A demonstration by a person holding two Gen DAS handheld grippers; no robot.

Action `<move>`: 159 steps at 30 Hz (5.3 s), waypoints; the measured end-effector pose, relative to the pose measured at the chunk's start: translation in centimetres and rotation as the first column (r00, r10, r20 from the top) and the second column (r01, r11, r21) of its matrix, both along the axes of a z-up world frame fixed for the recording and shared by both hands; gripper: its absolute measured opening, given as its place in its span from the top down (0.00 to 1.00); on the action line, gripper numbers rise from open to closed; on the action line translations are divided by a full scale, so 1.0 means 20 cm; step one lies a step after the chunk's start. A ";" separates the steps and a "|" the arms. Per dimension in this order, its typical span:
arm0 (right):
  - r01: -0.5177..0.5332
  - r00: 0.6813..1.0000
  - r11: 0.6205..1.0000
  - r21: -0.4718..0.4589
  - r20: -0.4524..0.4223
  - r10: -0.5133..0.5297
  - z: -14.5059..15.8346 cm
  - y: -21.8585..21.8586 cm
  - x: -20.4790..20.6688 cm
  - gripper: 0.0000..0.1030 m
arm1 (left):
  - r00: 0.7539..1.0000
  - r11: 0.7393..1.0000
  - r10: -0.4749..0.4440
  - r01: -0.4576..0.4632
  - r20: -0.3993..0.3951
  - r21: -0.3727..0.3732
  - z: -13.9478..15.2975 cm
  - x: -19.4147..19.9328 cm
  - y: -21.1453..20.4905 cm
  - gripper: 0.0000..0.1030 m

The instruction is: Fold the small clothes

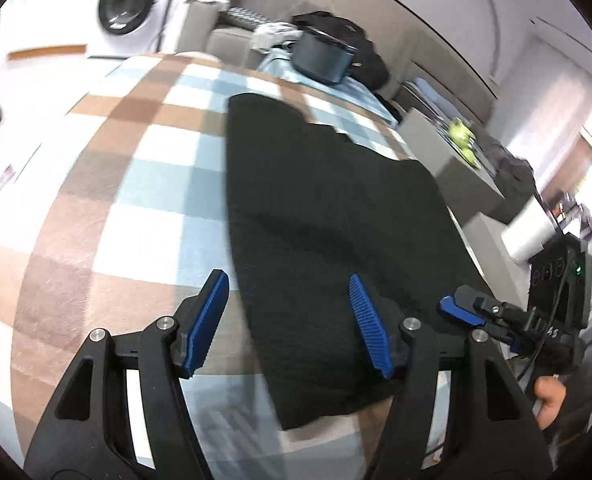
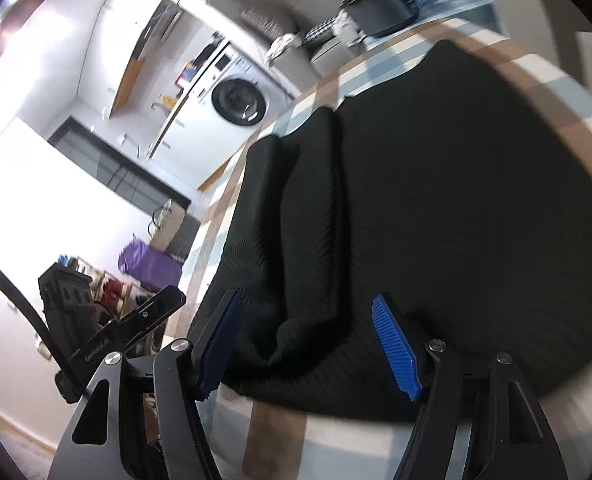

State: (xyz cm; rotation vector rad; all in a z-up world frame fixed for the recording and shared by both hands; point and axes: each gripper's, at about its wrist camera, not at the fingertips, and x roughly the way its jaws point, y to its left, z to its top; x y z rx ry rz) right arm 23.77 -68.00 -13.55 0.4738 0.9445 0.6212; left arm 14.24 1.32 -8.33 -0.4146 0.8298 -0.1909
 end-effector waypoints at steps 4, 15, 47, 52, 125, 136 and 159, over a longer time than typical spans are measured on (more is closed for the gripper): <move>-0.037 0.999 0.999 -0.036 -0.011 0.037 -0.06 0.12 0.11 0.50 | 0.999 0.999 0.037 -0.038 -0.025 -0.007 -0.06 0.03 0.11 0.42; -0.062 0.978 0.998 -0.015 0.200 0.064 0.22 0.09 -0.05 0.96 | 1.000 1.000 -0.008 0.008 0.001 0.014 -0.04 0.00 0.00 0.41; 0.057 0.996 0.990 -0.126 -0.065 -0.066 -0.08 0.00 0.28 0.92 | 0.965 0.961 -0.235 0.249 -0.117 0.123 -0.17 -0.17 -0.29 0.38; 0.017 0.998 1.000 -0.014 -0.060 -0.018 -0.08 -0.07 0.15 0.67 | 0.965 0.961 -0.236 0.249 -0.113 0.123 -0.17 -0.18 -0.28 0.37; -0.197 0.978 0.980 -0.015 0.070 0.197 -0.04 0.35 0.00 0.95 | 0.990 0.990 -0.119 0.124 -0.077 0.067 -0.14 -0.15 -0.14 0.36; -0.123 0.992 0.985 -0.120 -0.005 0.123 -0.13 0.25 -0.05 0.95 | 0.985 0.982 -0.147 0.156 -0.092 0.105 -0.16 -0.13 -0.19 0.34; 0.020 0.995 0.990 -0.140 0.100 -0.006 0.06 0.31 0.25 0.91 | 0.988 0.988 -0.132 0.138 -0.086 0.065 -0.15 -0.08 -0.16 0.34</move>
